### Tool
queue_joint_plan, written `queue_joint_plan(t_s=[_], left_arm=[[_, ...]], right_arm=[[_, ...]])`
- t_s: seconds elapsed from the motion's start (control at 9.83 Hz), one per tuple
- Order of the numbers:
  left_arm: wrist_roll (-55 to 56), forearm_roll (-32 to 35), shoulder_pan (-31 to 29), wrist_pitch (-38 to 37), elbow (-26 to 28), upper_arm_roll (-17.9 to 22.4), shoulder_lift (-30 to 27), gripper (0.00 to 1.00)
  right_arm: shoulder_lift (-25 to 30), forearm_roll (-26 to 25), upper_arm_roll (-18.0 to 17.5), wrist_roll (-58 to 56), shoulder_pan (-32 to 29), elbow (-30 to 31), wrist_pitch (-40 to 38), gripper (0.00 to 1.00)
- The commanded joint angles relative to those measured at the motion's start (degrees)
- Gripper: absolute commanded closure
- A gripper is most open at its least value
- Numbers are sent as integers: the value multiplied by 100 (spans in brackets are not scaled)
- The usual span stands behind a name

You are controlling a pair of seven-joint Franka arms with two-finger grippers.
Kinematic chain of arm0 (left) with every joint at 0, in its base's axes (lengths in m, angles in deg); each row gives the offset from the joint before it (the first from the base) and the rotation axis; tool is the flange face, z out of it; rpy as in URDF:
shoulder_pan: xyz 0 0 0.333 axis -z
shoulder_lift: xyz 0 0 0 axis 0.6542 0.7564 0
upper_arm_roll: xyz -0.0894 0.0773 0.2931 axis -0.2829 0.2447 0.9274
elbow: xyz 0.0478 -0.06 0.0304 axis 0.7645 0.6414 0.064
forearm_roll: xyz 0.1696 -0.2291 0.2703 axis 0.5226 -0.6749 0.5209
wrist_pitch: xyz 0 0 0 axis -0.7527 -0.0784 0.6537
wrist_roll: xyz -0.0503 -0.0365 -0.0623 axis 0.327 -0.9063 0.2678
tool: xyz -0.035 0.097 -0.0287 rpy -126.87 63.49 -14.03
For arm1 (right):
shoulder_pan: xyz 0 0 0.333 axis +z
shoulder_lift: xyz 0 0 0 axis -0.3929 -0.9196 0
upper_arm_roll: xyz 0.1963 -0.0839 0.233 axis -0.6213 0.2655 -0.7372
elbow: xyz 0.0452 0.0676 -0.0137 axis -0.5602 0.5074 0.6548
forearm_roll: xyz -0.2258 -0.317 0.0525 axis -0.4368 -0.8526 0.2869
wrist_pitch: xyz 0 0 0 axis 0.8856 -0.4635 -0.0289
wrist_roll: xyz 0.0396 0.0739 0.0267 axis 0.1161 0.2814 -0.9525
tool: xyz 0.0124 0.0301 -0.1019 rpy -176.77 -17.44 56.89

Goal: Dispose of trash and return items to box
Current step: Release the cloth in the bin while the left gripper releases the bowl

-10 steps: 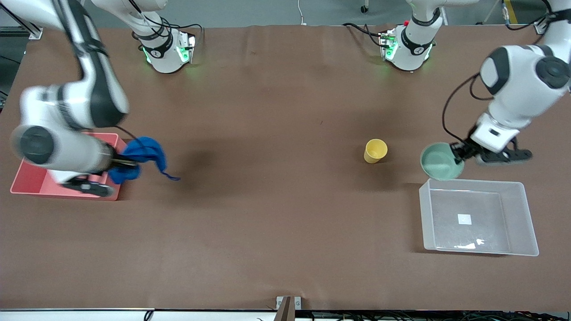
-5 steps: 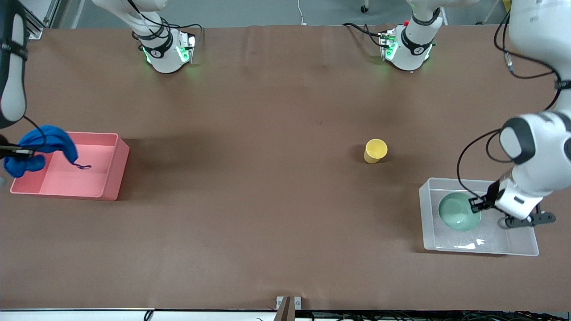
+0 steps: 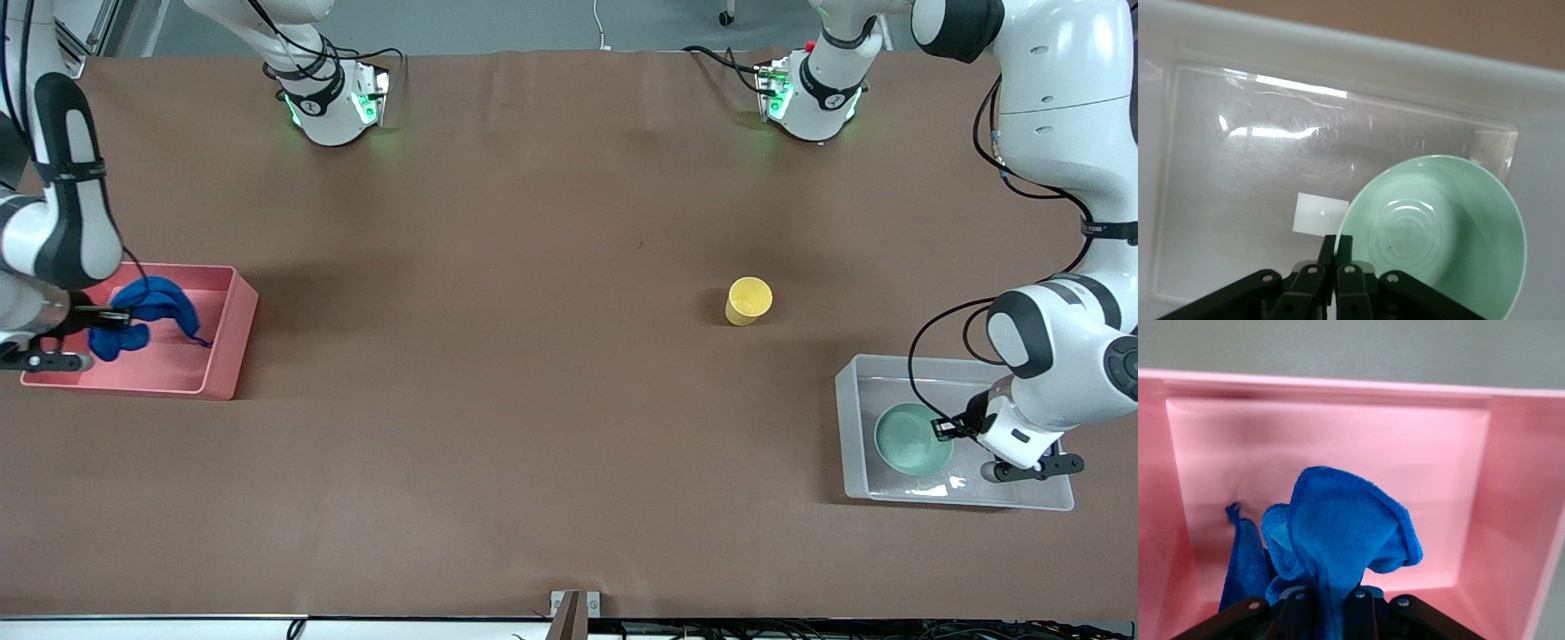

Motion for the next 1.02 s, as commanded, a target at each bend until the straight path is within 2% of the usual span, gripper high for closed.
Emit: queue_joint_plan(t_s=[0.0, 0.1, 0.2, 0.31, 0.41, 0.61, 0.81, 0.92], left_arm=[[-148, -48, 68, 754, 703, 43, 97, 95], [-218, -48, 42, 828, 793, 43, 88, 88], [-253, -48, 24, 794, 802, 43, 53, 42], [-271, -39, 67, 741, 803, 51, -112, 2], [-349, -39, 24, 480, 829, 51, -497, 0], [-429, 161, 94, -670, 759, 17, -1349, 0], [-202, 802, 165, -1758, 776, -446, -2158, 0], [199, 865, 156, -2103, 837, -728, -2501, 0]], right_arm=[[108, 129, 11, -77, 51, 710, 751, 54], [125, 129, 3, -86, 59, 755, 719, 1], [168, 129, -6, -77, 68, 747, 588, 0], [395, 129, -15, -51, 164, 695, 378, 0], [780, 129, -24, 10, 235, 599, 123, 0], [1213, 129, -198, 596, 288, -259, -1077, 0], [1512, 190, -681, 1291, 235, -1121, -2291, 0], [1696, 486, -805, 1398, 174, -1491, -2827, 0]])
